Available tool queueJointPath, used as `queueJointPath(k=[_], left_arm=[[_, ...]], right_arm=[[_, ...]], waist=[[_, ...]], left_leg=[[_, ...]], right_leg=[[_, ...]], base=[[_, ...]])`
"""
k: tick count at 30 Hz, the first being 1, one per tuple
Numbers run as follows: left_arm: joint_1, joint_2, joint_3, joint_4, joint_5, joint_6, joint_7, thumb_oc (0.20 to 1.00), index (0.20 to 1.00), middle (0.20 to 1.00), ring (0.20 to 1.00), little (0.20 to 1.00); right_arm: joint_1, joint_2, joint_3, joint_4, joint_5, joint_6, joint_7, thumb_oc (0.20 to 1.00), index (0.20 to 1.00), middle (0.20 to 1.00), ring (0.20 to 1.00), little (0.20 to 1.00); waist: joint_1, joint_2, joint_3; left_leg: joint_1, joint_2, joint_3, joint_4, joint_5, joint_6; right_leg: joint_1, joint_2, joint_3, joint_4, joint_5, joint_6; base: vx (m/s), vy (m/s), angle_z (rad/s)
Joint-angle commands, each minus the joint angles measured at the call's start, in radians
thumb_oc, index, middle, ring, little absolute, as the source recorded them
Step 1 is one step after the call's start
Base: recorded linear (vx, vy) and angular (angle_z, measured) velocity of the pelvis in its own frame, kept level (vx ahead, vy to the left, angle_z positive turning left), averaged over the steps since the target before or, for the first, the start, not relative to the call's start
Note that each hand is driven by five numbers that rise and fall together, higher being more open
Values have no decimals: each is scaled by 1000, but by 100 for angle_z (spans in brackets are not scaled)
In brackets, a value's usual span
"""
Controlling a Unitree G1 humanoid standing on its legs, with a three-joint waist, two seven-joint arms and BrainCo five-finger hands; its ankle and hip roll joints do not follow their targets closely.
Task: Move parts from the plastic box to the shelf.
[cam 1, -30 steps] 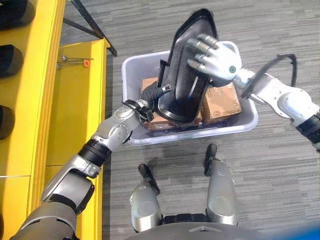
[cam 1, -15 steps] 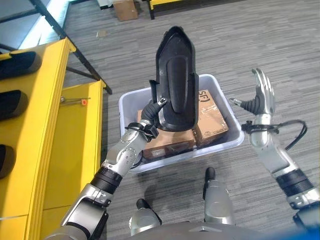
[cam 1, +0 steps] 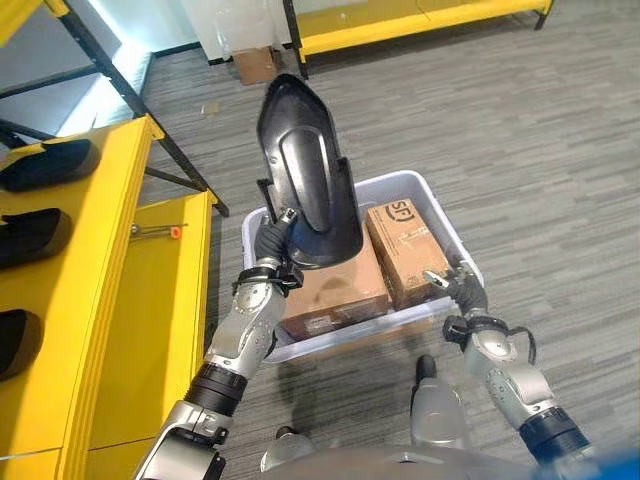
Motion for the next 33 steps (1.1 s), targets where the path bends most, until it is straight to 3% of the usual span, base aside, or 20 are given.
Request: queueJointPath(k=[1,10,16,21,33], left_arm=[[-66,43,12,-90,119,-70,39,200,200,200,200,200],[-74,79,-20,-64,253,-40,46,200,200,200,200,200],[-65,83,-52,-37,257,-20,5,200,200,200,200,200],[-56,76,-79,-17,250,-24,2,200,200,200,200,200],[-56,31,-116,31,182,-33,25,200,200,200,200,200]], right_arm=[[-86,51,5,-75,53,-55,12,1000,1000,1000,1000,1000],[-206,72,4,-72,179,-53,-30,1000,1000,1000,1000,1000],[-282,79,-20,-103,171,-63,-29,1000,1000,1000,1000,1000],[-342,80,-15,-135,213,-3,-51,1000,1000,1000,1000,1000],[-394,139,81,-137,280,39,8,1000,1000,1000,1000,1000]], waist=[[-5,-48,9],[25,-52,-2],[35,-55,-7],[43,-57,-12],[58,-55,-20]], left_leg=[[-41,29,-63,56,-21,1],[-53,31,-75,54,-6,6],[-49,27,-80,55,-11,8],[-45,24,-85,56,-15,10],[-45,30,-88,54,0,6]], right_leg=[[160,17,-59,-27,-131,-21],[168,28,-73,-49,-113,-38],[180,30,-76,-55,-111,-41],[187,30,-78,-56,-112,-44],[194,33,-89,-54,-117,-51]], base=[[0,0,0],[-9,-10,2],[9,-1,3],[0,0,0],[1,-1,1]])
